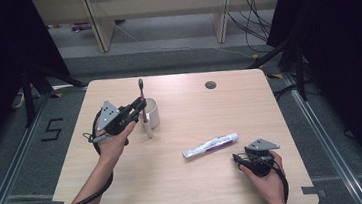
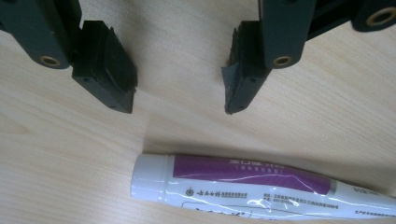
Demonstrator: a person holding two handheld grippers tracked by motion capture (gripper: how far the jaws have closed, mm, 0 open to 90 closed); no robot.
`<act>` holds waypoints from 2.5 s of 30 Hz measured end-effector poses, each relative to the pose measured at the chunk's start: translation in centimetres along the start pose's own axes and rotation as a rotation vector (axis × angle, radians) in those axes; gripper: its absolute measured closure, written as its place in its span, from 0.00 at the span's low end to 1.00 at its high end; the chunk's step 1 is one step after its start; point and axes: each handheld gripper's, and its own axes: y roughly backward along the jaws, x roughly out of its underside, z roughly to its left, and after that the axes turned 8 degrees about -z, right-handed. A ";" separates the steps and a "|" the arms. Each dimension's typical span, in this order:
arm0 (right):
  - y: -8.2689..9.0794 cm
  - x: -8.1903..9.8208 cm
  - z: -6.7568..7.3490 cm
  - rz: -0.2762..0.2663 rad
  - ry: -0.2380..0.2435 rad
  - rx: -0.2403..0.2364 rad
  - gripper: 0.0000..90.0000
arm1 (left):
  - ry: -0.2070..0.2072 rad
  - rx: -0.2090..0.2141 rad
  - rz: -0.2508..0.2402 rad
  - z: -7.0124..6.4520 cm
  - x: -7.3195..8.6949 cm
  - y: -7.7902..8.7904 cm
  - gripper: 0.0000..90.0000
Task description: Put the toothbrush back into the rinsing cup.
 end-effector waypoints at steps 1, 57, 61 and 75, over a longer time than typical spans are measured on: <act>0.0 0.0 0.0 -0.002 0.006 0.005 0.49 | 0.002 -0.001 0.000 0.0 0.0 0.0 0.89; -0.1 0.0 -0.1 0.000 0.021 -0.007 0.49 | -0.022 -0.015 0.148 0.1 2.5 0.6 0.88; -0.1 0.0 -0.1 0.002 0.017 -0.011 0.49 | -0.022 -0.023 0.171 0.1 2.5 0.7 0.88; -0.1 0.0 -0.1 0.005 0.002 -0.013 0.49 | -0.027 -0.022 0.223 0.2 2.7 0.8 0.88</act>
